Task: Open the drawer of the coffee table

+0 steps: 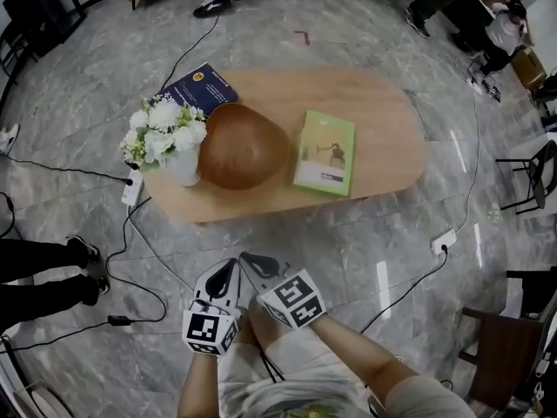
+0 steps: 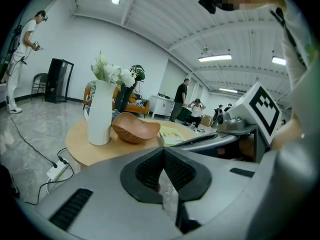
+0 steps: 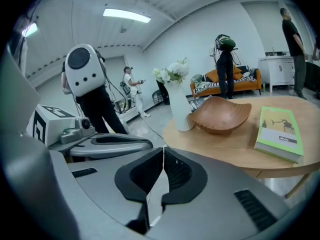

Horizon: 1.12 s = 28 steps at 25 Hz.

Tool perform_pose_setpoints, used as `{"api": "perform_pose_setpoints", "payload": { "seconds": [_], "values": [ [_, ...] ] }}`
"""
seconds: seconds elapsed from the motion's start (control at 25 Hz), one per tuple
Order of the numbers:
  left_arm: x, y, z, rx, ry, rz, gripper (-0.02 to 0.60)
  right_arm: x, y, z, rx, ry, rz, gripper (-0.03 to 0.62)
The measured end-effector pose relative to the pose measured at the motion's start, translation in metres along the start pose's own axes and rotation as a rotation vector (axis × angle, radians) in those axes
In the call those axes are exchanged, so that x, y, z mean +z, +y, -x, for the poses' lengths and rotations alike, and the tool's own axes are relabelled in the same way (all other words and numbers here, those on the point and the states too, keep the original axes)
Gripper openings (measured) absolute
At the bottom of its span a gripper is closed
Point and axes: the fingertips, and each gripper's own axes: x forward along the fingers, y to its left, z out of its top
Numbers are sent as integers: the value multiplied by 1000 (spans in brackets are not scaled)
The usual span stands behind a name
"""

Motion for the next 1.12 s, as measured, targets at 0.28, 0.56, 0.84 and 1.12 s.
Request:
{"api": "perform_pose_setpoints", "payload": {
  "seconds": [0.28, 0.56, 0.84, 1.12],
  "values": [
    [-40, 33, -29, 27, -57, -5, 8, -32, -20, -42, 12, -20, 109, 20],
    [-75, 56, -64, 30, -126, -56, 8, -62, -54, -81, 5, -34, 143, 21],
    [-108, 78, -90, 29, -200, -62, 8, -82, -78, -114, 18, -51, 188, 21],
    [-119, 91, -98, 16, -229, -81, 9, -82, -85, -132, 21, -99, 177, 21]
  ]
}}
